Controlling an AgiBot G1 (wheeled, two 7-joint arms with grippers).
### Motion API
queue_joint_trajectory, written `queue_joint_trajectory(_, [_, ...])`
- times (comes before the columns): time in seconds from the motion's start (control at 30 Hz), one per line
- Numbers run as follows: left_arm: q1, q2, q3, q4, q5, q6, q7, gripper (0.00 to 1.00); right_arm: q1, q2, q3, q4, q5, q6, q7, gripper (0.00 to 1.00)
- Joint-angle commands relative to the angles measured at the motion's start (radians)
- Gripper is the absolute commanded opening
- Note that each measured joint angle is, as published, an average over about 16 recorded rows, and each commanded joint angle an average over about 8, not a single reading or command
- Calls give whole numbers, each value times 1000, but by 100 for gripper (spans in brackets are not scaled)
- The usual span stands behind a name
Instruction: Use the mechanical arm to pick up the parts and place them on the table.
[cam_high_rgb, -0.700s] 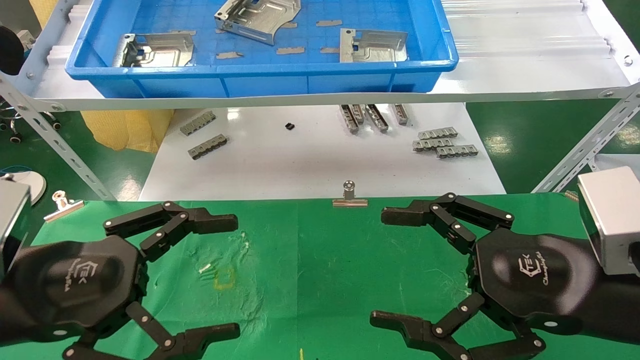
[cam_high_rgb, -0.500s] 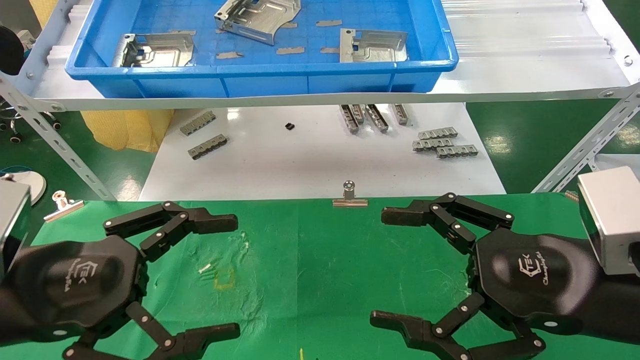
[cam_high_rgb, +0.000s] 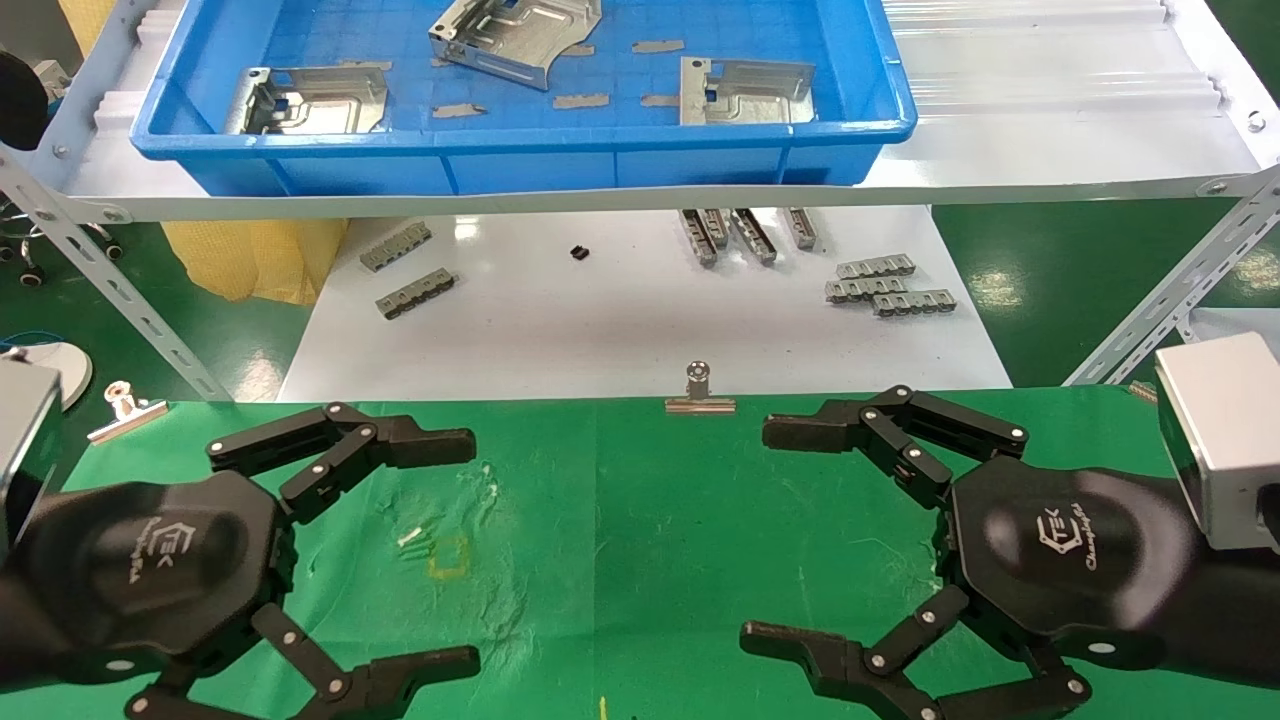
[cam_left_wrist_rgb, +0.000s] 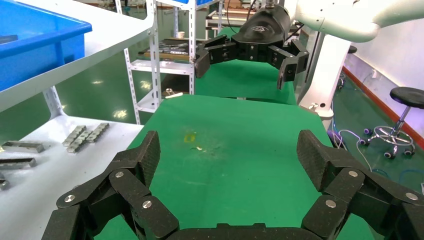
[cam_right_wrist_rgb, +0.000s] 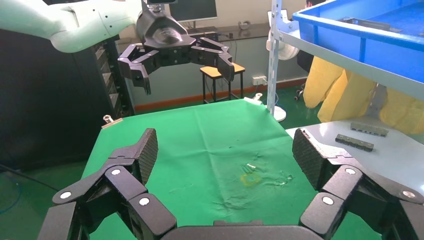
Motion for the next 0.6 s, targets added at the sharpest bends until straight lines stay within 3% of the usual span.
queue_joint_trajectory(0.03, [0,0,0,0,0,0,0,100,0,0,0,0,0,0,0,0])
queue_joint_trajectory(0.6, [0,0,0,0,0,0,0,100,0,0,0,0,0,0,0,0])
